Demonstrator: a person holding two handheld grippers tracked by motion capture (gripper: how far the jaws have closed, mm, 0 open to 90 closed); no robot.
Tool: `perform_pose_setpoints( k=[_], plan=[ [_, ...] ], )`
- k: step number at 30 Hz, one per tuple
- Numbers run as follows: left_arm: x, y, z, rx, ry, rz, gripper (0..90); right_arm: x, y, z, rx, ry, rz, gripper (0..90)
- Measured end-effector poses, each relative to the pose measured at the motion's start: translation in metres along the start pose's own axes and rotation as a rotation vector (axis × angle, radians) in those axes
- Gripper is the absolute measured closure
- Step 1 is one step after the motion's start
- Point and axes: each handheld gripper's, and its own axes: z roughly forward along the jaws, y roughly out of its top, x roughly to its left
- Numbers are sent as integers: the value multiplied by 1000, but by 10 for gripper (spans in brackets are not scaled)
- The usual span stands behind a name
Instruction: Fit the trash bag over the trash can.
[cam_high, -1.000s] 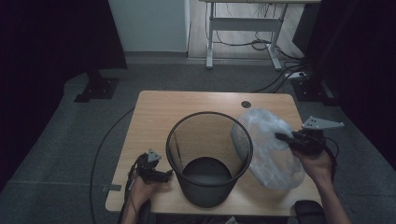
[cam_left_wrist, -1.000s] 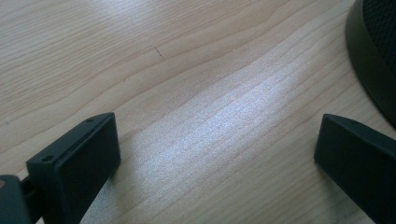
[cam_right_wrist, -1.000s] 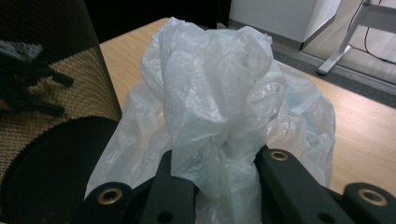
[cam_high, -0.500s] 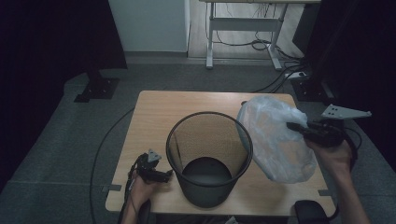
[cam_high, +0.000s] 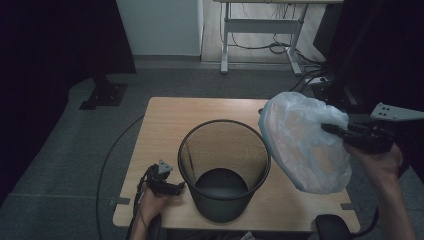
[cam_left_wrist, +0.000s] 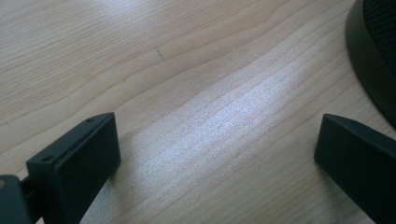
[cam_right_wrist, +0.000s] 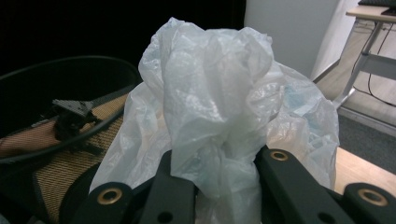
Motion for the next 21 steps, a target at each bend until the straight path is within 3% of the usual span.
perform_pose_setpoints(
  k=[10,21],
  plan=[
    [0,0,0,0,0,0,1,19,25,-24,-30,27,-38,797],
    [0,0,0,1,-2,0,0,42,45,-38,-60,124,-63,796]
  ],
)
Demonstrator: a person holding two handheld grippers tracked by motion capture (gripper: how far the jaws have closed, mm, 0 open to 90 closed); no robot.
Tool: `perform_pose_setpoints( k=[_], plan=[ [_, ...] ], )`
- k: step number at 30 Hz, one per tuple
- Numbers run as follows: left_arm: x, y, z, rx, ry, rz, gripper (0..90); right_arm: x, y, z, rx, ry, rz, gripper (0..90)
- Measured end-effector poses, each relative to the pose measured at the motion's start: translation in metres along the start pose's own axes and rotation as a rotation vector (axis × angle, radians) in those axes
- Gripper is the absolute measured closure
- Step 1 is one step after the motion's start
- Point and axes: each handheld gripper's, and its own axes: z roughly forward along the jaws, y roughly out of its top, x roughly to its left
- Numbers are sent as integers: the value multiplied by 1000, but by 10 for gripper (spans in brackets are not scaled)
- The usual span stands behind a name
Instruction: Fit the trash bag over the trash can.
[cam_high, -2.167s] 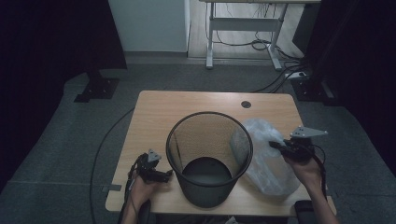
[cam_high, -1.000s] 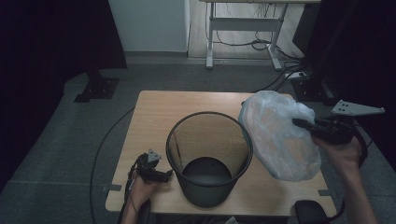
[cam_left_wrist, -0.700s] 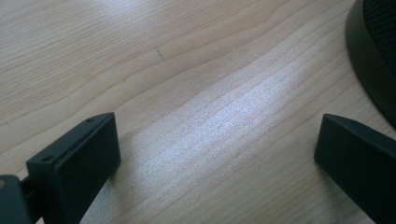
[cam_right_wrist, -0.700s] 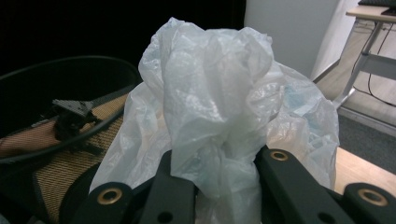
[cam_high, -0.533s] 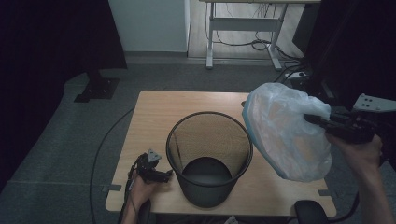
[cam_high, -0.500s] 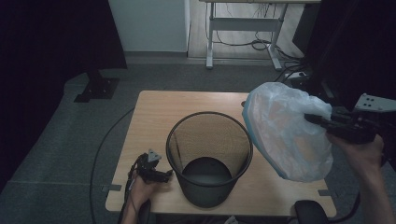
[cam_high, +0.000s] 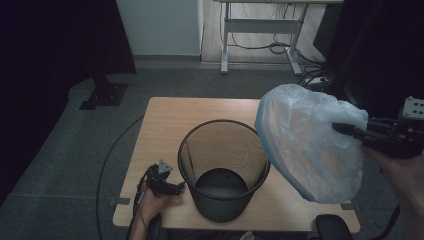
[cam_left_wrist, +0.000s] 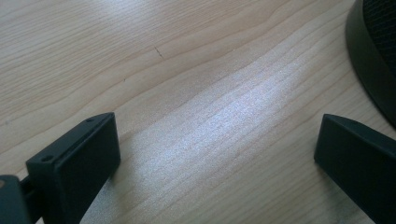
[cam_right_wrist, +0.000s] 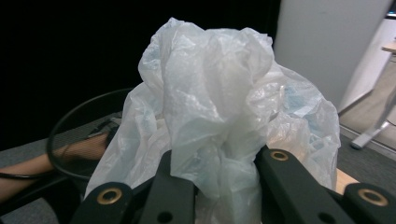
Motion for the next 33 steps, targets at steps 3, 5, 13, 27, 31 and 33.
perform_pose_setpoints(
  k=[3,5,13,27,31,33],
  plan=[
    [0,0,0,0,0,0,0,5,4,4,-1,32,-8,796],
    [0,0,0,0,0,0,0,9,6,9,-2,55,-14,796],
    [0,0,0,0,0,0,0,22,7,39,27,133,-49,795],
    [0,0,0,0,-1,1,0,40,11,89,38,240,-86,793],
    [0,0,0,1,-2,1,0,46,12,105,48,259,-95,793],
    [0,0,0,1,-2,1,0,48,12,111,50,271,-97,793]
  ],
)
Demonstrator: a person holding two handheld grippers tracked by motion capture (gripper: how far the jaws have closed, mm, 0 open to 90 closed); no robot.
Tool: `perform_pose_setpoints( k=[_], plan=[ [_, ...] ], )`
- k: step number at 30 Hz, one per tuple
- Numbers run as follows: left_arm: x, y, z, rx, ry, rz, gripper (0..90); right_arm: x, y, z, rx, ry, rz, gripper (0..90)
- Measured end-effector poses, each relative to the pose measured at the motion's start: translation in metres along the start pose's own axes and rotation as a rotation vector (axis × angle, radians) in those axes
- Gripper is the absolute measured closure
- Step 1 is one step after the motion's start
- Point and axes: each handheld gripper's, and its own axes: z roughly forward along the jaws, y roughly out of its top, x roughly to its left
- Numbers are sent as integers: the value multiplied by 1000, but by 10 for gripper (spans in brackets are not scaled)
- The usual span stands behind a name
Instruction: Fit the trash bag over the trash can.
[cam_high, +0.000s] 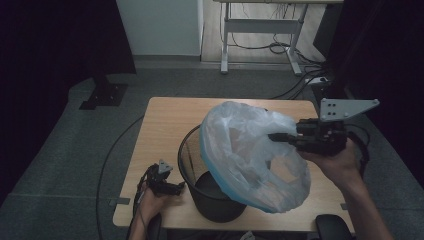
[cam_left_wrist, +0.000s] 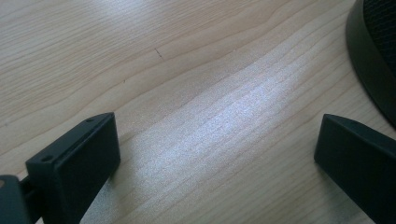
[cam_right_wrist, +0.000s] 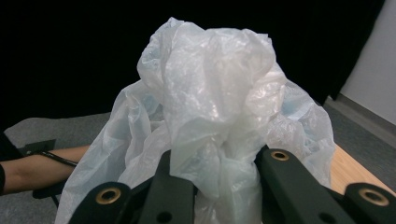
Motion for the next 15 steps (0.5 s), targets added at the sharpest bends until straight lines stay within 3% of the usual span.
perform_pose_setpoints(
  k=[15],
  plan=[
    [0,0,0,0,-1,1,0,8,10,54,36,54,-41,791]
  ],
)
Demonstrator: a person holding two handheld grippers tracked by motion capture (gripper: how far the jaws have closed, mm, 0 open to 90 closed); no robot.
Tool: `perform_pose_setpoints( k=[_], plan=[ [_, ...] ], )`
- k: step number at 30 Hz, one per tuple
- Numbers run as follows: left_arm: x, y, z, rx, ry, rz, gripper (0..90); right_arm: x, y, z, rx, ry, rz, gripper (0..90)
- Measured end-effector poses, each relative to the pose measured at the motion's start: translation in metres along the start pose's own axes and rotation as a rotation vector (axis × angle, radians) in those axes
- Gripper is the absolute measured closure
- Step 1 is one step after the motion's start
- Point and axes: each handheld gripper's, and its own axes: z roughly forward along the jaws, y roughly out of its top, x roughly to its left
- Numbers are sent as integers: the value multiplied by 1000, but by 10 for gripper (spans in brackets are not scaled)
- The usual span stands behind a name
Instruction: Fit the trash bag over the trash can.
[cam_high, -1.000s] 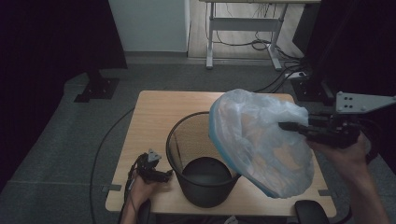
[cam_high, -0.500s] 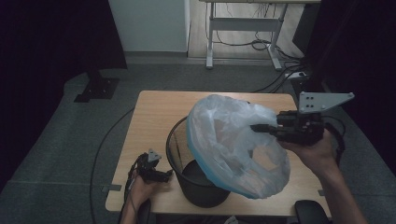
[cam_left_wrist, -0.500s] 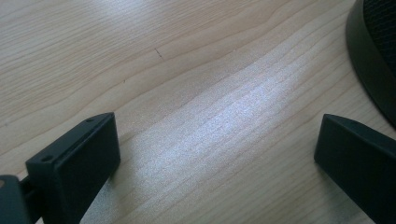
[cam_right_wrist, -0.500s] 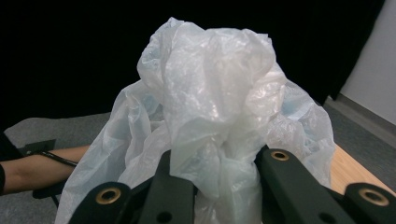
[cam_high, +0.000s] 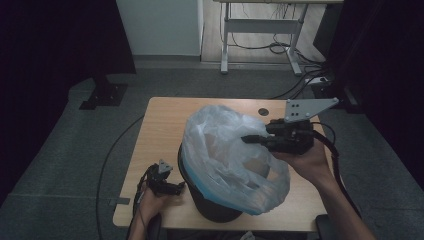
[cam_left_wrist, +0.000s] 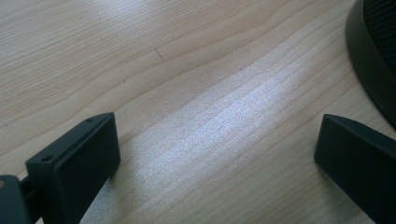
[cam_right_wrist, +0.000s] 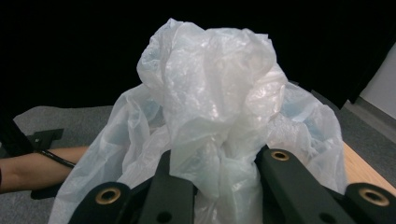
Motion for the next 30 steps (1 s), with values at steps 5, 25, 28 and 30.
perform_pose_setpoints(
  k=[5,25,28,30],
  plan=[
    [0,0,0,0,0,0,0,2,5,13,11,6,-11,791],
    [0,0,0,2,-3,1,0,-16,5,64,114,-69,9,789],
    [0,0,0,2,-2,2,0,-19,2,70,136,-67,22,787],
    [0,0,0,2,-3,1,0,-20,-2,76,170,-75,29,784]
  ],
)
